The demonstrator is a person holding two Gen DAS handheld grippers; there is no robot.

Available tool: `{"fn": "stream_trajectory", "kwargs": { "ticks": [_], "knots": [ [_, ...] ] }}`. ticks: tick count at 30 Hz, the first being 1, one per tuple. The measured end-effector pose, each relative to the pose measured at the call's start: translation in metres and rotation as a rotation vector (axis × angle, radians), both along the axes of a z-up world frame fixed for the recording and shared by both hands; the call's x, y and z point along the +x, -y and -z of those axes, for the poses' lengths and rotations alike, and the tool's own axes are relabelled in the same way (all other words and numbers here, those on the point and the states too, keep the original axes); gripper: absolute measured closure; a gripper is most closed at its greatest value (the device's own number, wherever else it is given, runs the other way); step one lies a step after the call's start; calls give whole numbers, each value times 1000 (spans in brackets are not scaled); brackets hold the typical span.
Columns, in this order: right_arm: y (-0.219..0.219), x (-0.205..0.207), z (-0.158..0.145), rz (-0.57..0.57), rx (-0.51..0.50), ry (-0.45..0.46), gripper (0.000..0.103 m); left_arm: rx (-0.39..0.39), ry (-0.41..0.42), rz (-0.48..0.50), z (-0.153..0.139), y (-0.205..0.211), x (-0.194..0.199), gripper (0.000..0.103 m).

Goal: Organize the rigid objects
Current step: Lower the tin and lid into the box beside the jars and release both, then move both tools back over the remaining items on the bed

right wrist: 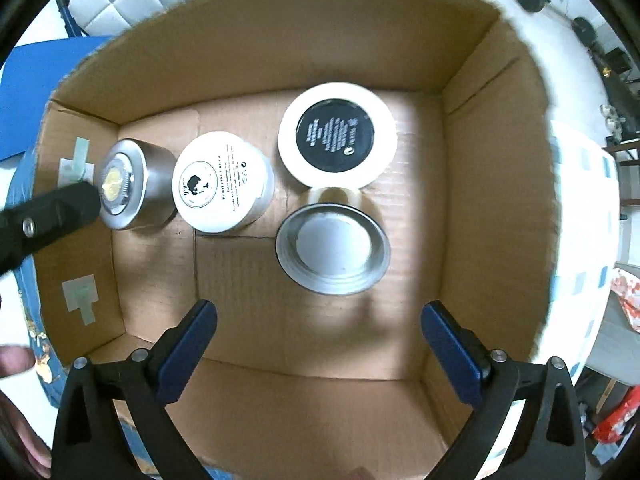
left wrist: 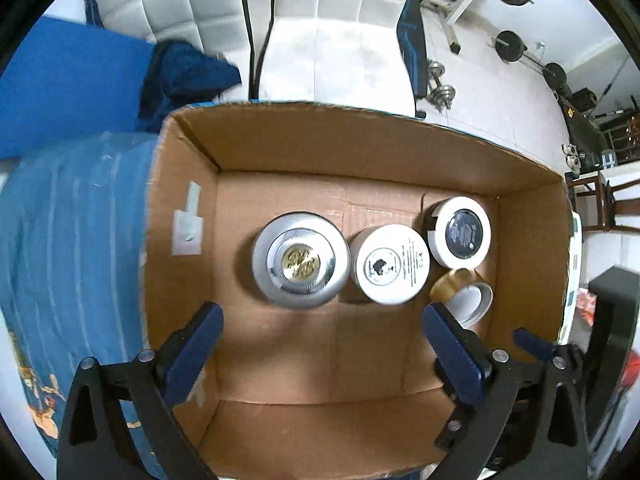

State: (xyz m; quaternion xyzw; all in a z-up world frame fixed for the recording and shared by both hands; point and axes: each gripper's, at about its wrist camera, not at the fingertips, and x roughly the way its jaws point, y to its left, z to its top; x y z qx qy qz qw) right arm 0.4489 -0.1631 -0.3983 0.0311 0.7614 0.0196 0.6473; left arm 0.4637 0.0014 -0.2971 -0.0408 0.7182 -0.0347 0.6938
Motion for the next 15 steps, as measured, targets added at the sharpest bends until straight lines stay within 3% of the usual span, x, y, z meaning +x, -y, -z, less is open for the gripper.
{"fn": "stream_trajectory", "kwargs": {
  "ticks": [3,8,15],
  "knots": [
    [4,-13,-19,6,1,38,0,43,64,17,-20,6,-16,1],
    [-7,-43,-49,2,-11,108,0,45,163,-22,-43,2,-41,1],
    [4,-76,-117,1,11,218,0,66,272,-14,-83,3,-82,1]
  ]
}}
